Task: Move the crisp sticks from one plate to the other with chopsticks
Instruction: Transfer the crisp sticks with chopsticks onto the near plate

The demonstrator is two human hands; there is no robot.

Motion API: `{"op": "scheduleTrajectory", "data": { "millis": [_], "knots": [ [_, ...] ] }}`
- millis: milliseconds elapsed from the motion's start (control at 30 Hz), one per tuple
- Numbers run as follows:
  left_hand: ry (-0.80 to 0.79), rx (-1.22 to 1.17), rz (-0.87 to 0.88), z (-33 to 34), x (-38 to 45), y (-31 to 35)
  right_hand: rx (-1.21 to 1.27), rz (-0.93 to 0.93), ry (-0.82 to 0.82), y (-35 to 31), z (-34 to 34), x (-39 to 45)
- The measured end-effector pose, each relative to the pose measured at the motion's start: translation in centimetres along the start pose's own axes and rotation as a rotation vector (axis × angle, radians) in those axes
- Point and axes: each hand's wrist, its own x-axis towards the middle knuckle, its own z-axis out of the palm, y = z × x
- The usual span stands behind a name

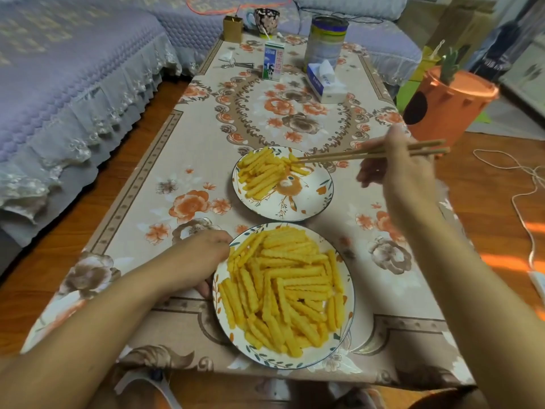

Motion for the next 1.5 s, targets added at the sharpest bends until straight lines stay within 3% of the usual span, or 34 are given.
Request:
{"op": "scheduleTrajectory", "data": {
  "millis": [67,133,267,400,633,867,1167,1333,1500],
  "knots": [
    [0.007,-0.015,0.001,0.0,0.1,0.0,0.138,0.075,-0.043,-2.4,-1.6,0.0],
    [0.005,-0.025,-0.009,0.0,0.1,0.1,0.202,0.169,-0.228,-4.1,-3.5,0.0],
    [-0.012,0.0,-0.005,0.0,-0.4,0.9,0.037,0.296,-0.685,-5.7,-5.2,-1.0],
    [-0.018,0.023,0.007,-0.2,-1.1,1.4,-0.149,0.315,-0.799,-6.1,-3.8,-2.1],
    [-0.009,-0.03,-0.004,-0.2,-0.9,1.0,-0.26,0.288,-0.831,-6.4,-3.2,-2.5],
    [-0.044,0.037,0.029,-0.3,-0.8,1.3,-0.18,0.232,-0.556,-6.7,-4.8,-1.6],
    [-0.028,0.029,0.012,0.0,-1.2,1.7,-0.261,0.309,-0.953,-6.3,-1.6,-4.3],
    [-0.028,0.03,0.019,0.0,-1.0,1.4,-0.296,0.308,-1.003,-6.3,-1.2,-4.6],
    [-0.011,-0.005,-0.003,-0.1,-1.0,1.4,-0.254,0.312,-0.904,-6.5,-2.2,-3.8]
  ]
}}
